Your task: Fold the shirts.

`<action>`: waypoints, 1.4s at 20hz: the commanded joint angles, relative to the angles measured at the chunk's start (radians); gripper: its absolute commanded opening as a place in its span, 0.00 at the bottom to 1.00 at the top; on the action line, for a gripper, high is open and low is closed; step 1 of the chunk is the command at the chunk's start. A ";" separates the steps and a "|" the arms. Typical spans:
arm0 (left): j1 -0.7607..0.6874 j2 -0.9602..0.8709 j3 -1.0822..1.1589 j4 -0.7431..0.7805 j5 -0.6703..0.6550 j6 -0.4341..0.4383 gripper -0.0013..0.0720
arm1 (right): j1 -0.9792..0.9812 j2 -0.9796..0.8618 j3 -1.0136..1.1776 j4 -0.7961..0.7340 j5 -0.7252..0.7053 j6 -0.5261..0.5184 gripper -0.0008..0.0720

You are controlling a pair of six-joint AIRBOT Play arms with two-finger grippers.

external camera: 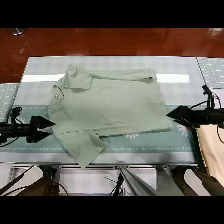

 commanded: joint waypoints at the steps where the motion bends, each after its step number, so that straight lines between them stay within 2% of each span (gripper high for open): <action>1: -0.003 0.000 -0.053 -0.044 0.036 0.049 0.98 | -0.001 0.035 -0.072 0.034 -0.026 -0.016 0.86; 4: -0.052 -0.017 -0.053 -0.038 0.089 0.049 0.98 | -0.001 0.035 -0.072 0.061 -0.032 -0.003 0.86; 8: -0.069 -0.071 -0.052 0.007 0.051 0.046 0.98 | -0.001 0.035 -0.072 0.066 -0.006 0.000 0.86; 14: -0.122 -0.109 -0.052 -0.033 0.095 0.075 0.95 | -0.001 0.035 -0.072 0.065 -0.031 0.004 0.86; 15: -0.148 -0.109 -0.052 -0.036 0.114 0.076 0.78 | -0.001 0.035 -0.072 0.065 -0.042 0.005 0.86; 16: -0.170 -0.109 -0.052 -0.037 0.139 0.076 0.26 | -0.002 0.035 -0.072 0.062 -0.062 0.005 0.86; 17: -0.181 -0.109 -0.051 -0.046 0.154 0.079 0.07 | -0.008 0.035 -0.072 0.039 -0.093 0.022 0.86; 20: -0.183 -0.108 -0.051 -0.074 0.155 0.084 0.05 | -0.076 0.030 -0.072 -0.066 -0.160 0.114 0.86; 22: -0.183 -0.108 -0.051 -0.074 0.155 0.084 0.05 | -0.121 0.000 -0.072 -0.126 -0.147 0.143 0.86; 25: -0.183 -0.108 -0.051 -0.074 0.155 0.084 0.05 | -0.131 -0.087 -0.072 -0.146 -0.095 0.138 0.86; 28: -0.184 -0.108 -0.051 -0.074 0.155 0.084 0.05 | -0.132 -0.184 -0.072 -0.088 -0.097 0.090 0.86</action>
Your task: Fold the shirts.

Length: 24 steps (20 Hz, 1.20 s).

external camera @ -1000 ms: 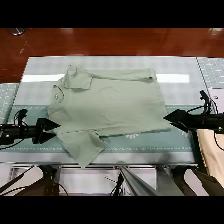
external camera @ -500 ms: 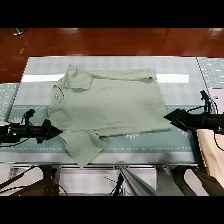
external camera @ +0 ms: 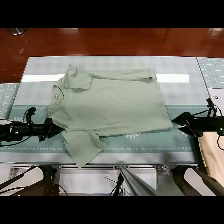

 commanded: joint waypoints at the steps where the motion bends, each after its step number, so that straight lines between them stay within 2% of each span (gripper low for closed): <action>1: -0.001 -0.001 0.001 -0.003 0.001 0.000 0.05 | -0.009 -0.110 0.000 0.056 -0.003 -0.048 0.86; 5: -0.001 -0.001 0.001 -0.003 0.001 0.000 0.05 | 0.000 -0.203 0.000 0.260 -0.049 -0.149 0.86; 8: -0.001 -0.001 0.001 -0.004 0.001 0.000 0.05 | 0.107 -0.248 0.013 0.270 -0.109 -0.149 0.85; 9: -0.002 -0.001 0.001 -0.004 -0.001 0.000 0.05 | 0.141 -0.258 0.028 0.271 -0.126 -0.145 0.67; 10: -0.003 -0.001 0.001 -0.003 -0.008 0.000 0.05 | 0.173 -0.264 0.048 0.272 -0.129 -0.144 0.25; 11: -0.003 0.000 0.002 -0.003 -0.015 0.000 0.05 | 0.198 -0.264 0.072 0.270 -0.124 -0.150 0.04; 14: -0.003 0.022 0.083 -0.045 -0.078 0.000 0.05 | 0.232 -0.263 0.234 0.244 0.002 -0.143 0.04; 17: -0.005 0.119 0.313 -0.341 -0.128 0.000 0.05 | 0.249 -0.255 0.603 0.205 0.133 -0.053 0.04; 19: -0.018 0.208 0.541 -0.479 -0.054 -0.001 0.05 | 0.253 -0.249 0.916 0.168 0.159 0.023 0.04; 22: -0.032 0.300 0.903 -0.379 0.023 -0.065 0.05 | 0.253 -0.240 1.349 0.116 0.264 0.077 0.04; 24: -0.031 0.359 1.114 -0.155 0.013 -0.167 0.05 | 0.252 -0.191 1.537 0.079 0.331 0.089 0.04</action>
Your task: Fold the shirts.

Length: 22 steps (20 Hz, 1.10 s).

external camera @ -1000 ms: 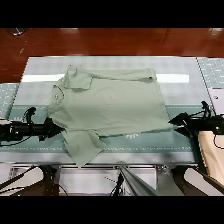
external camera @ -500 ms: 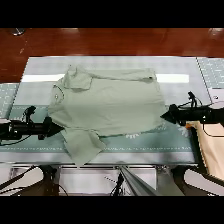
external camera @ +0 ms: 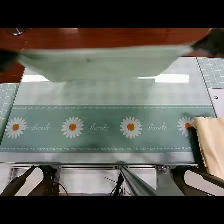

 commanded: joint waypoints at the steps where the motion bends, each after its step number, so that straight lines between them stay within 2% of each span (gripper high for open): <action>1: -0.004 0.118 0.373 0.283 0.018 -0.148 0.05 | 0.003 0.089 0.343 -0.087 0.100 0.053 0.04; 3: -0.005 0.201 0.475 0.470 -0.005 -0.207 0.05 | 0.003 0.211 0.343 -0.161 0.097 0.062 0.04; 7: -0.042 0.407 0.497 0.688 -0.029 -0.267 0.05 | 0.004 0.402 0.343 -0.323 0.196 0.128 0.04; 9: -0.137 0.486 0.497 0.834 -0.051 -0.280 0.05 | 0.004 0.485 0.332 -0.385 0.227 0.151 0.04; 11: -0.257 0.536 0.497 0.996 -0.089 -0.328 0.05 | 0.004 0.556 0.308 -0.415 0.247 0.159 0.04; 14: -0.389 0.556 0.497 1.190 -0.179 -0.356 0.05 | 0.004 0.620 0.252 -0.464 0.312 0.166 0.04; 16: -0.432 0.552 0.468 1.225 -0.199 -0.357 0.05 | 0.003 0.624 0.219 -0.473 0.361 0.168 0.04; 19: -0.435 0.533 0.345 1.222 -0.198 -0.383 0.05 | 0.003 0.624 0.101 -0.455 0.359 0.167 0.04; 22: -0.435 0.472 0.158 1.211 -0.186 -0.407 0.05 | 0.003 0.624 -0.120 -0.419 0.277 0.151 0.04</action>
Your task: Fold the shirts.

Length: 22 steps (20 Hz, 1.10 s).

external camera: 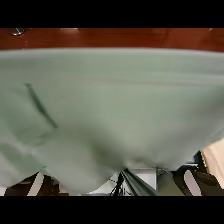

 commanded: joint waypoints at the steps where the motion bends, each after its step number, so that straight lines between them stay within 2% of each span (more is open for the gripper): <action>1: -0.013 -0.071 -0.205 0.038 0.017 -0.047 0.05 | 0.000 0.004 -0.243 0.039 -0.112 -0.033 0.04; 4: -0.013 -0.210 -0.366 -0.050 0.130 -0.050 0.05 | 0.000 -0.058 -0.462 0.125 -0.298 -0.097 0.04; 6: -0.013 -0.341 -0.404 -0.128 0.232 -0.050 0.05 | 0.000 -0.163 -0.534 0.161 -0.389 -0.139 0.04; 10: -0.013 -0.632 -0.391 -0.275 0.504 -0.050 0.05 | 0.001 -0.460 -0.540 0.222 -0.584 -0.203 0.04; 12: -0.013 -0.775 -0.357 -0.364 0.571 -0.050 0.05 | 0.001 -0.615 -0.512 0.278 -0.634 -0.226 0.04; 15: -0.013 -0.964 -0.262 -0.475 0.587 -0.050 0.05 | 0.001 -0.845 -0.386 0.354 -0.639 -0.230 0.04; 17: -0.014 -1.056 -0.190 -0.535 0.565 -0.050 0.05 | 0.001 -0.964 -0.277 0.375 -0.628 -0.197 0.04; 22: -0.003 -1.122 -0.104 -0.576 0.417 -0.032 0.05 | -0.003 -1.064 -0.156 0.376 -0.547 -0.169 0.04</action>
